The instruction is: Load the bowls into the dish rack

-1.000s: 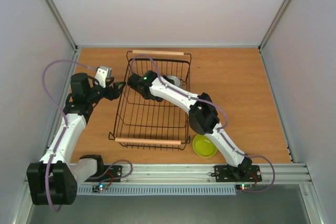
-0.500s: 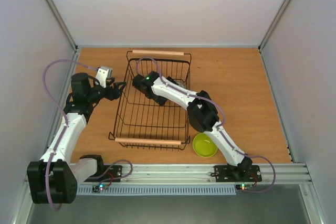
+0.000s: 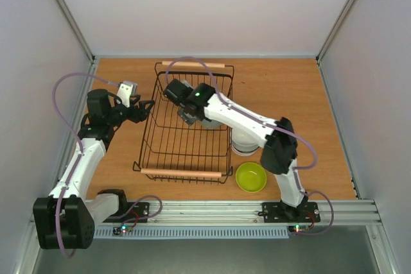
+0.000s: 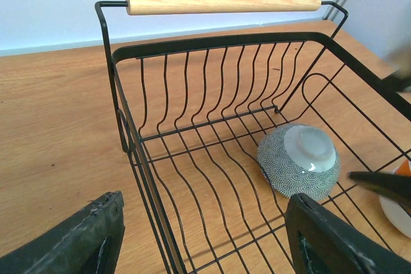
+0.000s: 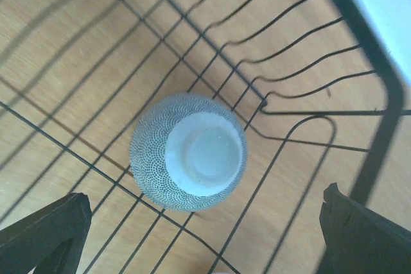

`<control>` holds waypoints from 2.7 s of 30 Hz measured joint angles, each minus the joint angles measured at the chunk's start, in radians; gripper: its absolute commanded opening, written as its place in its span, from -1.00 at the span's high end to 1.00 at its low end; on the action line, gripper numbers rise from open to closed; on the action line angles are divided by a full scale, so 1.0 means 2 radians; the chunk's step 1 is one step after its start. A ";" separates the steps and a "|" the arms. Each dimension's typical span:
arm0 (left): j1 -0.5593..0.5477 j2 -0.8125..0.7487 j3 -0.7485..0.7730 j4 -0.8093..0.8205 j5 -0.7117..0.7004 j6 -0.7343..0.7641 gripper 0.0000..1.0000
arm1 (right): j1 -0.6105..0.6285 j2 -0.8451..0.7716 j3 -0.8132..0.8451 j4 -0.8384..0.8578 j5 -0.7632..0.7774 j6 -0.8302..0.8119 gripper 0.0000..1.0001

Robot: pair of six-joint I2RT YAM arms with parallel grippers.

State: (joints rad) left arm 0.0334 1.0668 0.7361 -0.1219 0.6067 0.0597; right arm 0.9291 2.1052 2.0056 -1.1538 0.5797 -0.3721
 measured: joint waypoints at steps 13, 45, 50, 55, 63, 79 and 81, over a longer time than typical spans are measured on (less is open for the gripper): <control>0.000 0.000 0.000 0.000 0.007 0.000 -0.40 | -0.035 -0.267 -0.159 0.020 0.018 0.090 -0.30; 0.000 0.007 -0.003 0.001 0.013 0.000 -0.40 | -0.148 -0.392 -0.508 0.080 -0.118 0.222 0.79; 0.000 0.007 -0.003 0.002 0.013 0.000 -0.40 | -0.153 -0.398 -0.508 0.089 -0.112 0.229 0.97; 0.000 0.007 -0.003 0.003 0.013 0.000 -0.40 | -0.153 -0.406 -0.507 0.086 -0.109 0.229 0.97; 0.000 0.007 -0.003 0.003 0.018 0.000 -0.40 | -0.153 -0.438 -0.471 0.025 -0.082 0.224 0.97; 0.000 0.010 -0.003 0.001 0.082 0.000 -0.42 | -0.145 -0.439 -0.279 0.020 -0.050 0.158 0.97; 0.000 0.013 -0.003 -0.002 0.099 0.001 -0.42 | -0.130 -0.399 -0.246 0.027 -0.054 0.147 0.97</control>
State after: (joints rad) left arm 0.0334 1.0920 0.7307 -0.1249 0.8043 0.0608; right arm 0.6693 1.3079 1.5139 -1.0992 0.4721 -0.0780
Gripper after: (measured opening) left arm 0.710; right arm 0.052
